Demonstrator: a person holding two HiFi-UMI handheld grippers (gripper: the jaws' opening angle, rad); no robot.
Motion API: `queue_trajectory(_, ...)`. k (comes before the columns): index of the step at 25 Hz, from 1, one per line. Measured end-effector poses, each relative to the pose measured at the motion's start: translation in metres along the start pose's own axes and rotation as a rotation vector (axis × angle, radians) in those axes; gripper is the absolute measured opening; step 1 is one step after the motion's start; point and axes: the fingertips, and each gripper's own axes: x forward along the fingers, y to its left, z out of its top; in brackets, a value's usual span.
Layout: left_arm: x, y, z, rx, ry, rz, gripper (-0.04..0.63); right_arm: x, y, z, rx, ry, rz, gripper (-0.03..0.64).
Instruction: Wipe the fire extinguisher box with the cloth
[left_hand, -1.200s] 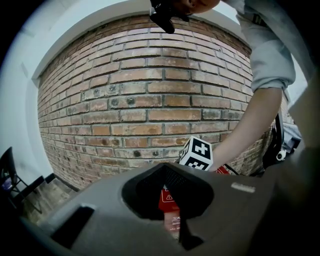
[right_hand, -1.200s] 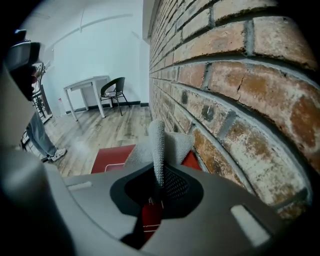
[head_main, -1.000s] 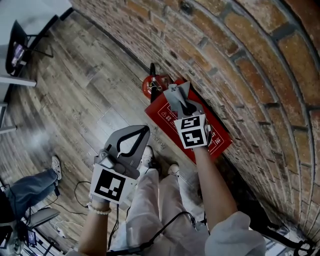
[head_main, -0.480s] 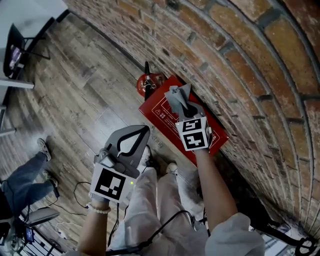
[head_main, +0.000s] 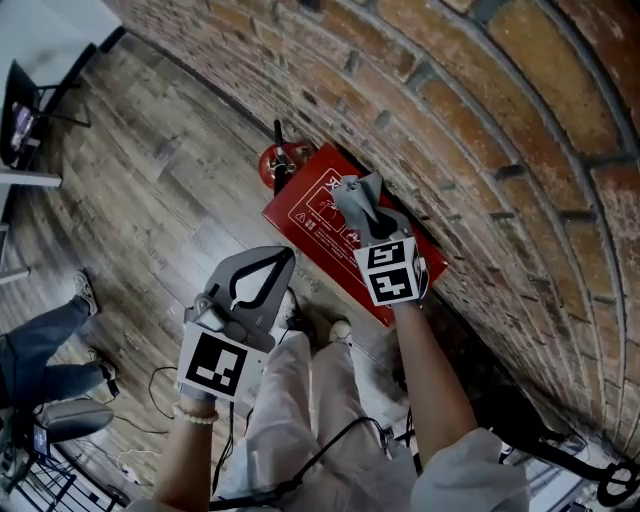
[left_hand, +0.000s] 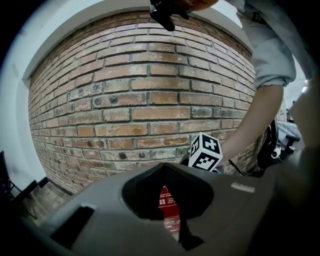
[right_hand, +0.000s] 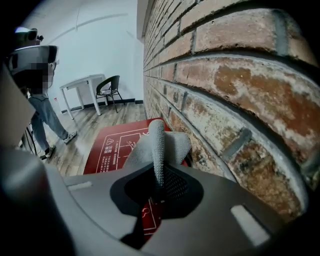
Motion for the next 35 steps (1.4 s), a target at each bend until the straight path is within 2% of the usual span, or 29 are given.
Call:
queue_trajectory(18, 0.008, -0.027, 0.003, 0.007, -0.003, -0.040, -0.002, -0.039, -0.022, -0.053, 0.012, 0.044, -0.047, 0.018)
queue_trajectory(35, 0.019, -0.059, 0.008, 0.009, -0.010, -0.079, -0.002, -0.087, -0.048, -0.122, 0.057, 0.106, -0.103, 0.018)
